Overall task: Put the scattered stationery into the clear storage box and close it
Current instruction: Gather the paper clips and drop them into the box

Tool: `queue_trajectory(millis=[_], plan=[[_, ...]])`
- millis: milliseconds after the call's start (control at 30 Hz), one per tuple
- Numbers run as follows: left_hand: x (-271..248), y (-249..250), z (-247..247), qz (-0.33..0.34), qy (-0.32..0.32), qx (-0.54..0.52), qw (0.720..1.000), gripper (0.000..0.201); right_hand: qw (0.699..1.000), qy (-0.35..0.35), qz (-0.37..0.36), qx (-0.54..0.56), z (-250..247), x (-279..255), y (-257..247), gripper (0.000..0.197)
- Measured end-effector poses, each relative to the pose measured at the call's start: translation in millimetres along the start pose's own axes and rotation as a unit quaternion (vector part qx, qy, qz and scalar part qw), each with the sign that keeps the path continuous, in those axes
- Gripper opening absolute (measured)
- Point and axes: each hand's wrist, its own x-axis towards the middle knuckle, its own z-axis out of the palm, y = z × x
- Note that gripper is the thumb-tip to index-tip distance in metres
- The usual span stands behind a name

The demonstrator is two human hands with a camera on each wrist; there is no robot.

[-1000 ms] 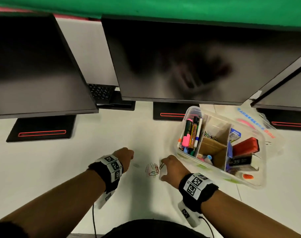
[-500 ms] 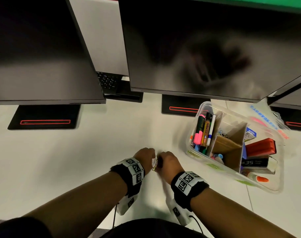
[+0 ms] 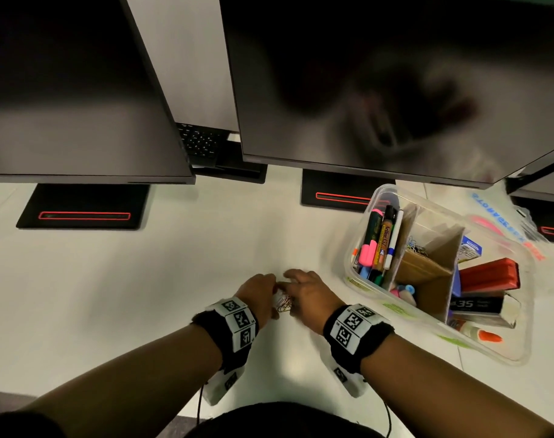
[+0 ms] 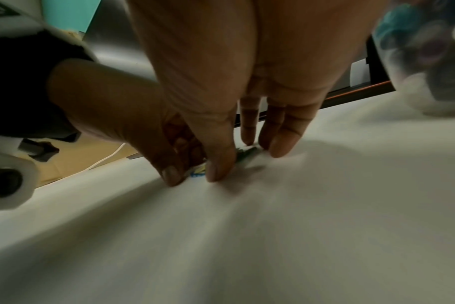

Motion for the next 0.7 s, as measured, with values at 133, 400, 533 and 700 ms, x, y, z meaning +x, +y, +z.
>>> queue_trajectory(millis=[133,400,533,700], plan=[[1.8,4.7,-1.1,-0.016,0.038,-0.037,0.998,0.027,0.999,0.012,0.012,0.05,1.5,-0.4,-1.7,0.029],[7.8,-6.4,-2.4,0.011,0.033,-0.019,0.999,0.042,0.998,0.039,0.009,0.051,1.2,-1.6,4.2,0.039],[7.7,-7.4,2.7,0.018,0.05,-0.022,0.998,0.04,0.998,0.023,0.003,0.05,-1.2,0.8,1.2,0.03],[7.3,-3.5,2.5,0.019,0.054,-0.014,0.998,0.028,0.999,0.006,0.012,-0.041,-4.9,0.0,-8.1,0.027]])
